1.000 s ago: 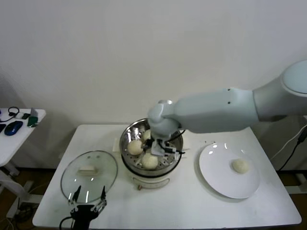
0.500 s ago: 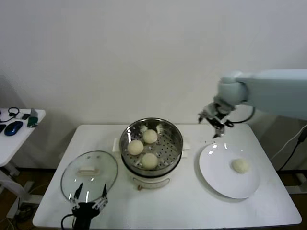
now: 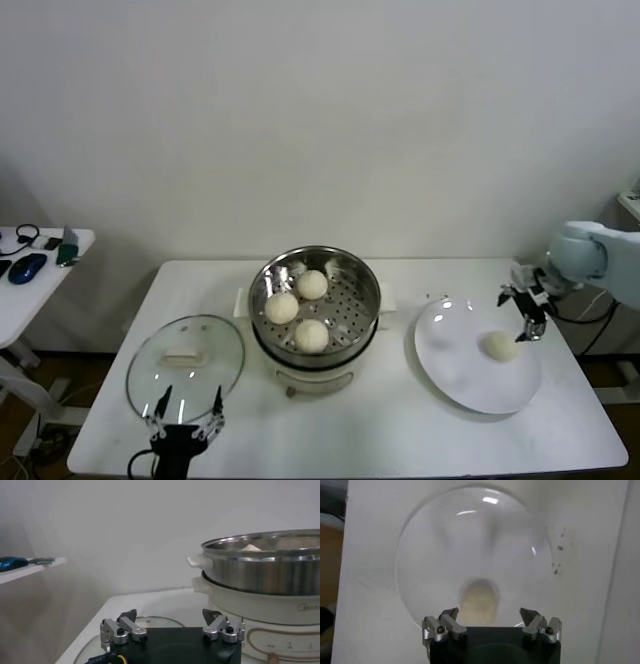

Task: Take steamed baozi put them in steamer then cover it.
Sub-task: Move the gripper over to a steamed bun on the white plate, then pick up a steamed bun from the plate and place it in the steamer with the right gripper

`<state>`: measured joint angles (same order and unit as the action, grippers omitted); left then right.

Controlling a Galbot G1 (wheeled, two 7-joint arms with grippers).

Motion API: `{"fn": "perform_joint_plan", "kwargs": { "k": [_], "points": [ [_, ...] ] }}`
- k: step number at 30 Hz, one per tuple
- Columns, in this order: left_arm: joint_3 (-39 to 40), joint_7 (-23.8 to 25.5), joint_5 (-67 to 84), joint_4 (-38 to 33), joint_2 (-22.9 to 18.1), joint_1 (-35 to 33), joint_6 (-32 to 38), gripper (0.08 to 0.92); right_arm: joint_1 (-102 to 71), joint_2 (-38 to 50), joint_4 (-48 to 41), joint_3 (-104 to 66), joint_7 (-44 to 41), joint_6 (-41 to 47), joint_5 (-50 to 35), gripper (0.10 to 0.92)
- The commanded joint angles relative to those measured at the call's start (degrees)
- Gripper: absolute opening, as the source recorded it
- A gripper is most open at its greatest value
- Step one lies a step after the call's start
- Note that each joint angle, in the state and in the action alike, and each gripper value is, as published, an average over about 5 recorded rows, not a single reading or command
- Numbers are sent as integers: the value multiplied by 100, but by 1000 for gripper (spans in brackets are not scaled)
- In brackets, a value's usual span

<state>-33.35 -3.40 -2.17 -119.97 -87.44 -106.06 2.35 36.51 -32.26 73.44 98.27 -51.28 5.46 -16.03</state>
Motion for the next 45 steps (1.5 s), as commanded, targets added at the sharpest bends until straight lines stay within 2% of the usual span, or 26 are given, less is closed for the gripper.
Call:
{"fn": "perform_joint_plan", "kwargs": {
  "k": [1,7,19,28,33,38,45],
  "points": [
    [3,-20,-71,20,-32,-46,15,823,-1987,-78,-1235,-1575,2,-130,497,823],
    [-19,-33,-103,-6,-65,-109,23,823,-2334,-436,-1653,-1832,-37,-175,486,823],
    [-48,-47,-115,3,-99,-125,27,823,-2513,-739,-1898,-2053,32,-296,483,822],
    [-34,-53,-121,-42,-102,-141,40,823,-1777,-569,-1413,-1593,-52,-171,90,722],
    [-23,-45,-120,-74,-83,-133,24,823,11,-509,-511,-231,-65,82,-710,705],
    [-13,-28,-97,-121,-67,-112,-5,823,2259,-981,444,1062,-106,428,-1804,704],
    [-30,-19,-34,-136,-17,-88,-23,823,3531,-1883,1511,1023,36,1031,-3369,704]
  ]
}}
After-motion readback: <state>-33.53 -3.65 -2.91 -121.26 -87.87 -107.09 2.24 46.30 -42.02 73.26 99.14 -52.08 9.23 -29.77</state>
